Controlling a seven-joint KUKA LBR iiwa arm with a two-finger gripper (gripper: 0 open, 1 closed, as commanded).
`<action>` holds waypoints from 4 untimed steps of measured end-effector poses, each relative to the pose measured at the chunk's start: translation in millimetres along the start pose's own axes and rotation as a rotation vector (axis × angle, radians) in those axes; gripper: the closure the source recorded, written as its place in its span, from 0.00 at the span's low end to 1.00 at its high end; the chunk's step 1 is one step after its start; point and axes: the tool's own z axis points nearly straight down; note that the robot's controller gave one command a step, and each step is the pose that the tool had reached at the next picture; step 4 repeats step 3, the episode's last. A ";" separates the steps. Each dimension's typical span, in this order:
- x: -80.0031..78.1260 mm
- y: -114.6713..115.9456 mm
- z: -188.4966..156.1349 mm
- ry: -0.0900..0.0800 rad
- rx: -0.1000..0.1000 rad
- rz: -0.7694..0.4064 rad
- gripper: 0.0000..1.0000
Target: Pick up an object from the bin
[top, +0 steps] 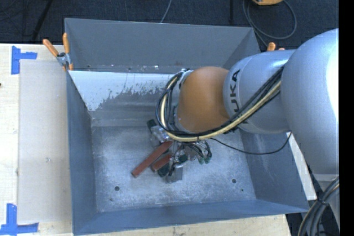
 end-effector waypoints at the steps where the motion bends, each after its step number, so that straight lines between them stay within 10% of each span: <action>1: -0.2 -0.2 -0.2 0.000 0.000 0.002 1.00; 4: -1.1 0.0 -54.3 0.000 0.001 0.005 1.00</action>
Offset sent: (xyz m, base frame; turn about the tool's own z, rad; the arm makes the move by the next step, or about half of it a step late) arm 0.0000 0.0000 0.0000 0.0000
